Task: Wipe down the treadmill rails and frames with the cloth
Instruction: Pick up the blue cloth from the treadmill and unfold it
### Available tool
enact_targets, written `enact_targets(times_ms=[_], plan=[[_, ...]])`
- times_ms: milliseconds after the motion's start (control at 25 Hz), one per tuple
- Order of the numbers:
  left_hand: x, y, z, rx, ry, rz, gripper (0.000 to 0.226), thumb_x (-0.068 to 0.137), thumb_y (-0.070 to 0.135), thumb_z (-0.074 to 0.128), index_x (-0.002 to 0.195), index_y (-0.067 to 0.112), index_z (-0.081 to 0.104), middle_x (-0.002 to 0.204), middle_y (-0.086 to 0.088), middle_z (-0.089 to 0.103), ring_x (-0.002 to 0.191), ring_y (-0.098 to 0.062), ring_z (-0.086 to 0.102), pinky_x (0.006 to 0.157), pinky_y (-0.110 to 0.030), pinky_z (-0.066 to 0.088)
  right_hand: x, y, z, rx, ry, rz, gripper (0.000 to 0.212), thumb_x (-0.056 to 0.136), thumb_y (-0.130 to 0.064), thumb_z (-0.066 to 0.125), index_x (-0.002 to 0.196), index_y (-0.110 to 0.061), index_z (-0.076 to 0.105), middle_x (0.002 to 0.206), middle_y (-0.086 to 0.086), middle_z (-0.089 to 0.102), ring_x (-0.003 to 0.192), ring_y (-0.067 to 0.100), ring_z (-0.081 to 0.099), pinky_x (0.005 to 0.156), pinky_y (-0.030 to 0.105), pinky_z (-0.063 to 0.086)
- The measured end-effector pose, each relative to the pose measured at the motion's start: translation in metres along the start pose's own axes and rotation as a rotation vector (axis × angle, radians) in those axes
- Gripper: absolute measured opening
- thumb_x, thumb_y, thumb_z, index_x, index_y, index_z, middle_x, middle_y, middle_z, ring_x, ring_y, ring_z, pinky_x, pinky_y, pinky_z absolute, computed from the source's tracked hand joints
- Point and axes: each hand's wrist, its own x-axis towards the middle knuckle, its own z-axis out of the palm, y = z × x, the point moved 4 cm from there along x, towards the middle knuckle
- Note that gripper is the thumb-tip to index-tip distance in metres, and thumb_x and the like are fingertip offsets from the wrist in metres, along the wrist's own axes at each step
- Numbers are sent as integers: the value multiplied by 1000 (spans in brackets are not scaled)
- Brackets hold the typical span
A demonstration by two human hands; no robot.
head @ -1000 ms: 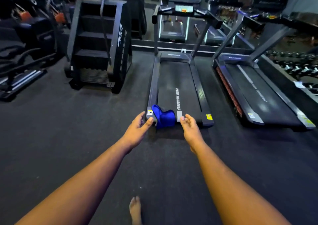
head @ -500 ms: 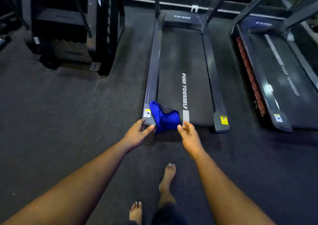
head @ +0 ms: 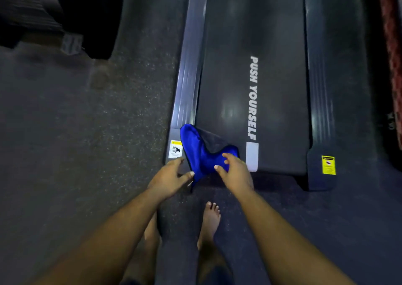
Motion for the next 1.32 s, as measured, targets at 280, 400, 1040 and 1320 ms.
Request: enact_targets(times_ms=[280,400,1040,1320], plan=[[172,-70,40,234,-70,121,71,92,46,64,152,19,36,154,-6,43,140,-22,41,114,-37,35,149,36,108,-622,-172,-201,60,91,-39,65,143,-22,41,140,6,45,130,29,40,104,47,36],[201,-78,47,271,-65,140,71,92,45,63,152,19,36,154,-5,43,141,-23,39,114,-37,35,169,47,128,-755,-154,-227,31,98,-27,54,127,-19,55,130,7,51,123,29,43,104,48,35],[-7,67,-203,334,-27,226,13,90,34,68,100,26,65,98,1,72,97,-23,67,87,-35,47,-24,-231,-132,600,196,-268,11,100,-16,55,100,-20,65,94,-9,69,89,2,63,82,18,49],[-158,107,-391,-296,361,336,22,92,29,71,77,14,67,65,-10,68,59,-19,64,52,-31,46,-125,-368,-227,674,649,-209,4,95,-21,65,92,-22,67,81,-19,66,77,-3,63,82,25,53]])
